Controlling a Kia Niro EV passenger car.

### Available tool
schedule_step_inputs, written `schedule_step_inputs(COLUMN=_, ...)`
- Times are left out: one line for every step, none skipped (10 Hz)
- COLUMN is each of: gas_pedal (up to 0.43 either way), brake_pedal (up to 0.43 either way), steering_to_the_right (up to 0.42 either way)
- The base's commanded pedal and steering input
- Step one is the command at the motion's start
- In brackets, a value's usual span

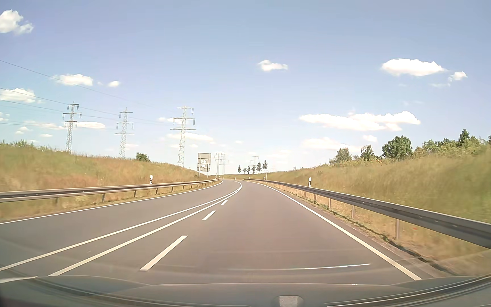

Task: Follow the waypoints while adhering to traffic rules and regulations

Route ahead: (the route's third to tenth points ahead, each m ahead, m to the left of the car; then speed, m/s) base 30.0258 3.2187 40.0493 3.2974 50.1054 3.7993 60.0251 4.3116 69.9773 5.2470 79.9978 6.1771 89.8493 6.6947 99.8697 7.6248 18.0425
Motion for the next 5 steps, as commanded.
schedule_step_inputs(gas_pedal=0.110, brake_pedal=0.030, steering_to_the_right=-0.001)
schedule_step_inputs(gas_pedal=0.110, brake_pedal=0.030, steering_to_the_right=-0.002)
schedule_step_inputs(gas_pedal=0.110, brake_pedal=0.030, steering_to_the_right=-0.002)
schedule_step_inputs(gas_pedal=0.118, brake_pedal=0.030, steering_to_the_right=-0.002)
schedule_step_inputs(gas_pedal=0.118, brake_pedal=0.030, steering_to_the_right=-0.003)
